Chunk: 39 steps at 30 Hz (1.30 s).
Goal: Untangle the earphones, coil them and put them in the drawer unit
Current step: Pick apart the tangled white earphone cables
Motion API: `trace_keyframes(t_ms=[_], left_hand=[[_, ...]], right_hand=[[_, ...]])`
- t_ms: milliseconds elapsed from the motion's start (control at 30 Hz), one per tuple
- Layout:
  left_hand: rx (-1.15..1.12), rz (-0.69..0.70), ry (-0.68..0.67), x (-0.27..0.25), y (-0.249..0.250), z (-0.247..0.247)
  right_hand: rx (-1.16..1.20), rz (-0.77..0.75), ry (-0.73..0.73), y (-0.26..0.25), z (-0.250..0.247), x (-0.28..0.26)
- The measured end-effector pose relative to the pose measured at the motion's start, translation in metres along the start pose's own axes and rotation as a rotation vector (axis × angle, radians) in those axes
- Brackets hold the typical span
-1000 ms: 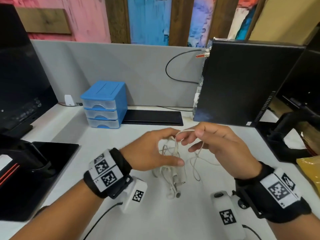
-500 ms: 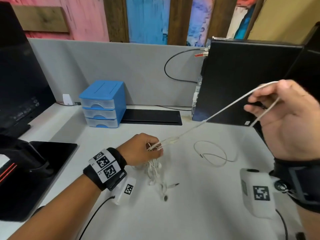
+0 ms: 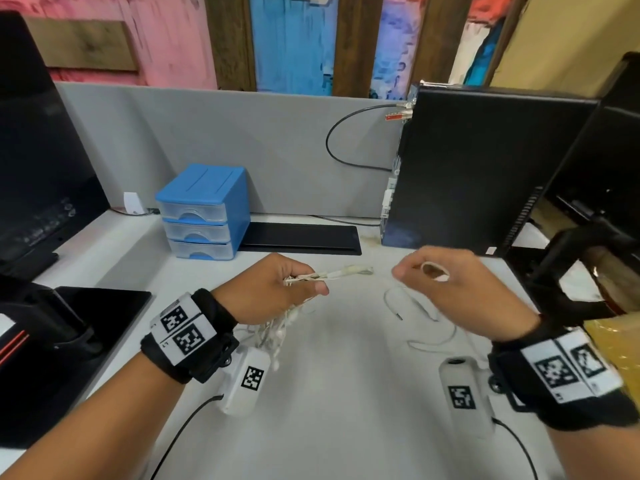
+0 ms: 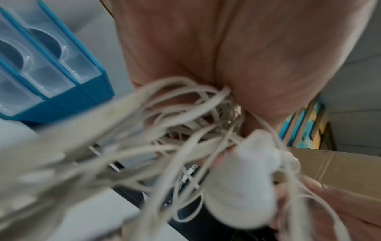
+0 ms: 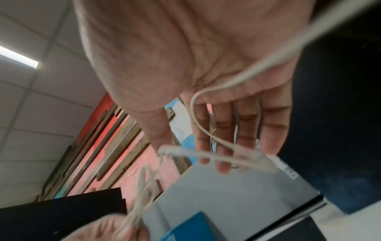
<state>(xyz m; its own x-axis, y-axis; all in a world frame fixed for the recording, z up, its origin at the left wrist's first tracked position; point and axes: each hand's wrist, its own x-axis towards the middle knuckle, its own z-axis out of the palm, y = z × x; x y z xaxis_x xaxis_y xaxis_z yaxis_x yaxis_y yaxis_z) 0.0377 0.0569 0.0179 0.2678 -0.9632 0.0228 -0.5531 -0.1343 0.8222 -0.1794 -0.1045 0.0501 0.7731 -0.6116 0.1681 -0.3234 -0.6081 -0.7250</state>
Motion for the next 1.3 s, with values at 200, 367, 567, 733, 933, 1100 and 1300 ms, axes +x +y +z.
trace_keyframes(t_ms=[200,367,567,733,933,1100,1300], left_hand=[[-0.008,0.062,0.073,-0.001,0.005,0.002],[0.026,0.024,0.089,-0.001,-0.003,-0.003],[-0.084,0.262,0.125,-0.002,0.023,0.021],[-0.344,0.257,0.205,0.004,0.022,0.038],[-0.568,0.215,0.045,0.002,0.026,0.040],[-0.440,0.157,-0.026,0.000,0.022,0.045],[-0.089,0.138,0.000,0.001,0.016,0.055]], right_hand=[[0.226,-0.053,-0.234,-0.006,0.031,-0.005],[0.407,0.059,-0.195,-0.005,0.029,-0.003],[0.441,-0.009,-0.195,-0.016,0.039,-0.009],[0.432,-0.065,-0.145,-0.019,0.040,-0.010],[0.505,-0.059,-0.121,-0.023,0.034,-0.011],[0.579,0.022,-0.048,-0.027,0.025,-0.011],[0.644,-0.089,-0.045,-0.038,0.015,-0.018]])
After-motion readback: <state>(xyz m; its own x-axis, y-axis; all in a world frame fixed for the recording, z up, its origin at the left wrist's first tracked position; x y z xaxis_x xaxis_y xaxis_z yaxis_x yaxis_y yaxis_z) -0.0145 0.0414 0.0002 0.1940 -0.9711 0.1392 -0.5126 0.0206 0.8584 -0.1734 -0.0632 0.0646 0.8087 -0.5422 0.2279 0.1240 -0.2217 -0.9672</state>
